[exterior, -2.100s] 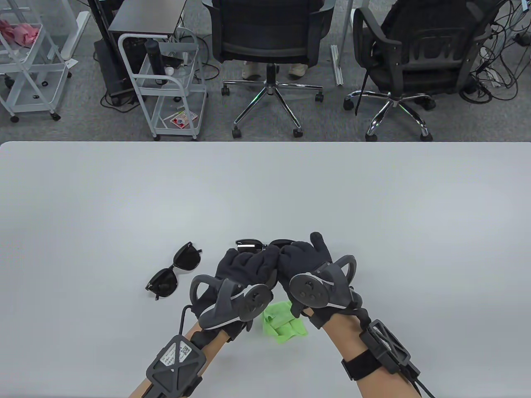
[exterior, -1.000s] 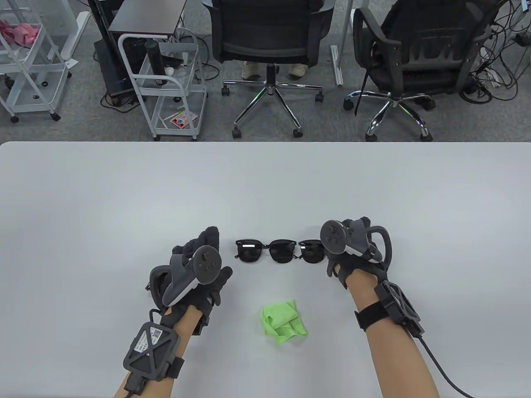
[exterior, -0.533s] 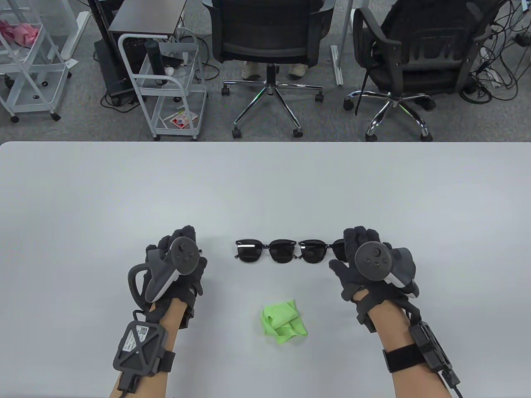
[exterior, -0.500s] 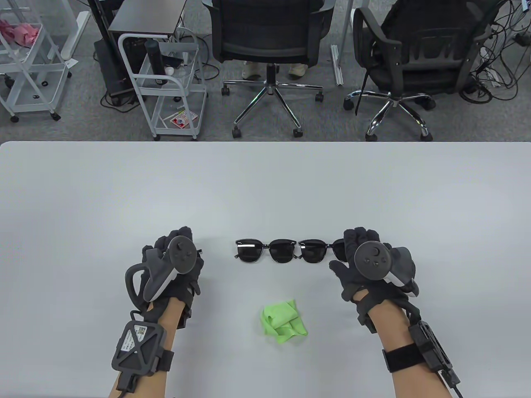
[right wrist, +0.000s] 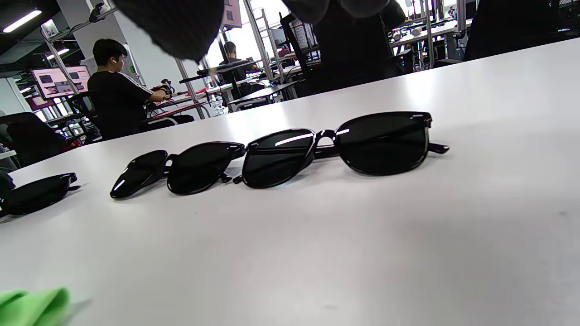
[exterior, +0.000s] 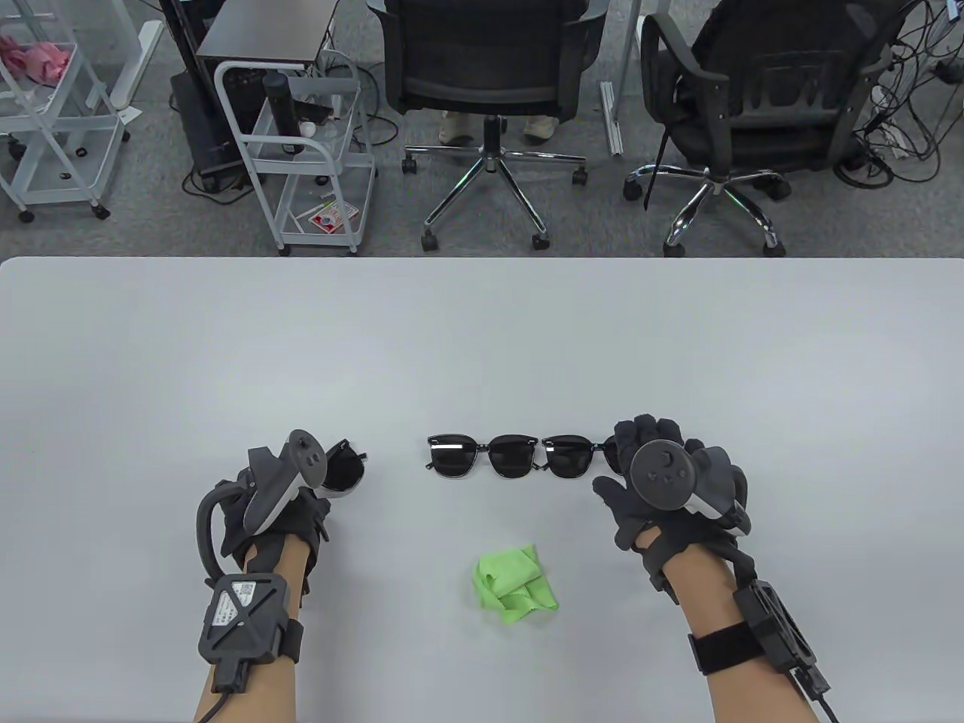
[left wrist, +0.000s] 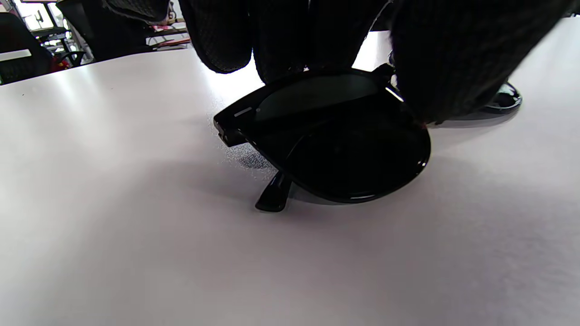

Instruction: Dust sunglasses

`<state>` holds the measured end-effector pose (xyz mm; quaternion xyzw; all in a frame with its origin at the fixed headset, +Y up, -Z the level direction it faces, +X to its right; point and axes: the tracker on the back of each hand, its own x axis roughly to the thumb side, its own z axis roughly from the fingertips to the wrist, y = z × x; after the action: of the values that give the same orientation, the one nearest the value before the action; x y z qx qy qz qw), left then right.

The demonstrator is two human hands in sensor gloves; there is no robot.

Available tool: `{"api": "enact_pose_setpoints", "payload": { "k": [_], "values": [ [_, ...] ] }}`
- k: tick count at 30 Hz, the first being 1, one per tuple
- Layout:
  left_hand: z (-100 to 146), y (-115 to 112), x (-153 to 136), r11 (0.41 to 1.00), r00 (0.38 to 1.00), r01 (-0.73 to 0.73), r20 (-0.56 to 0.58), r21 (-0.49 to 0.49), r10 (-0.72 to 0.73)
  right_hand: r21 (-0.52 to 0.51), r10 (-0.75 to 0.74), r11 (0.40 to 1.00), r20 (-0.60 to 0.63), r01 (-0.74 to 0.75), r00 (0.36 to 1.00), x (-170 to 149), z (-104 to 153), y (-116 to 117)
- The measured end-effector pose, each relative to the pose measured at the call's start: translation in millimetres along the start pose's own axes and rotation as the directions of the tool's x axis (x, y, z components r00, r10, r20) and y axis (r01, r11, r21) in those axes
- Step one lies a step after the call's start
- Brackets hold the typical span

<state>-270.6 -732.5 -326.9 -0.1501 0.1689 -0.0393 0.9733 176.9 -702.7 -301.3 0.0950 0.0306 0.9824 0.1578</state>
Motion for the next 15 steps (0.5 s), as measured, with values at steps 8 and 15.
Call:
{"api": "enact_pose_setpoints", "payload": {
  "k": [8,15],
  "values": [
    [-4,-3,1,1.000,1.000,0.005,-0.027,0.027,-0.004,0.004,-0.008,1.000,0.013,0.008,1.000,3,-1,1],
    [-9,-8,8,0.998,0.998,-0.058,-0.019,-0.012,0.058,0.004,0.002,1.000,0.038,-0.002,0.999,12,0,2]
  ]
}}
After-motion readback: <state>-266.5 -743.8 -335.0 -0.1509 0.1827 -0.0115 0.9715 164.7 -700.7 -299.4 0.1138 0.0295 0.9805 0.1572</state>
